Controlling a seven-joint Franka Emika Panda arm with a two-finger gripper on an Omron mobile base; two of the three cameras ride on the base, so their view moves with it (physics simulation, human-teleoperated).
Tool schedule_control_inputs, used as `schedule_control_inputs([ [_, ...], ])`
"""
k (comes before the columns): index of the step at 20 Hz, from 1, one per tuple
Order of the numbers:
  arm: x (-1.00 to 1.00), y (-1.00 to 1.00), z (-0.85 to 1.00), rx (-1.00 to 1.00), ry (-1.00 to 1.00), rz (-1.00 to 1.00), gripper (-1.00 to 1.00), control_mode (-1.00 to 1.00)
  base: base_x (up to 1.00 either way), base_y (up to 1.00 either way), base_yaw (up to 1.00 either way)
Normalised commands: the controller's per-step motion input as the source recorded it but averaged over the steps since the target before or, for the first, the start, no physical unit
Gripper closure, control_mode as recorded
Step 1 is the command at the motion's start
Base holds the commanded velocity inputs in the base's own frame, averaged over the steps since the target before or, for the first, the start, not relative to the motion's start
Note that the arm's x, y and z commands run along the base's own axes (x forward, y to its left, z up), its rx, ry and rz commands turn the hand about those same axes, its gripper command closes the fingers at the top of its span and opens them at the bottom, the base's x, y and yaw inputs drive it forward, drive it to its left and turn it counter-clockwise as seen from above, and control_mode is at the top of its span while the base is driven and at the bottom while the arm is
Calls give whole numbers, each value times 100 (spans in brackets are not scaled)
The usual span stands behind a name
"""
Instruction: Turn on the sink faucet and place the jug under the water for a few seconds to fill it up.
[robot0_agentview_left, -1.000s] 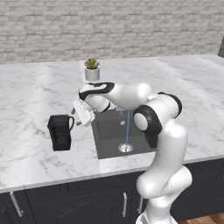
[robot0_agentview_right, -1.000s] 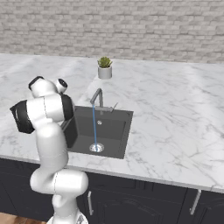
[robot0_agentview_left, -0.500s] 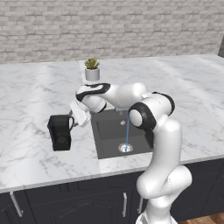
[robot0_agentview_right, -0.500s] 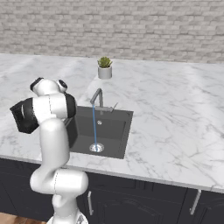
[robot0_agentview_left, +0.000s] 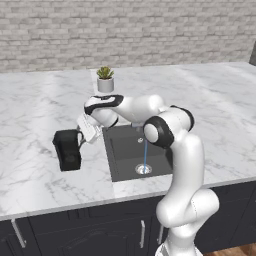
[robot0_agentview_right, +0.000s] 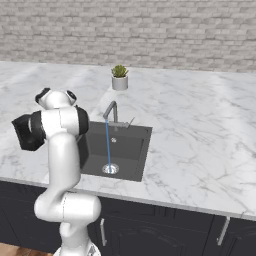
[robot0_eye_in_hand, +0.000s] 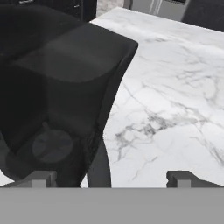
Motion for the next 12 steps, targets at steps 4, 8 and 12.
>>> schedule_control_inputs([
  [4, 3, 18, -12, 0, 4, 0, -100, -100, 0, 0, 0],
  [8, -18, 13, -8, 0, 0, 0, -100, -100, 0, 0, 0],
  [12, -41, 7, -14, 0, 0, 0, -100, -100, 0, 0, 0],
])
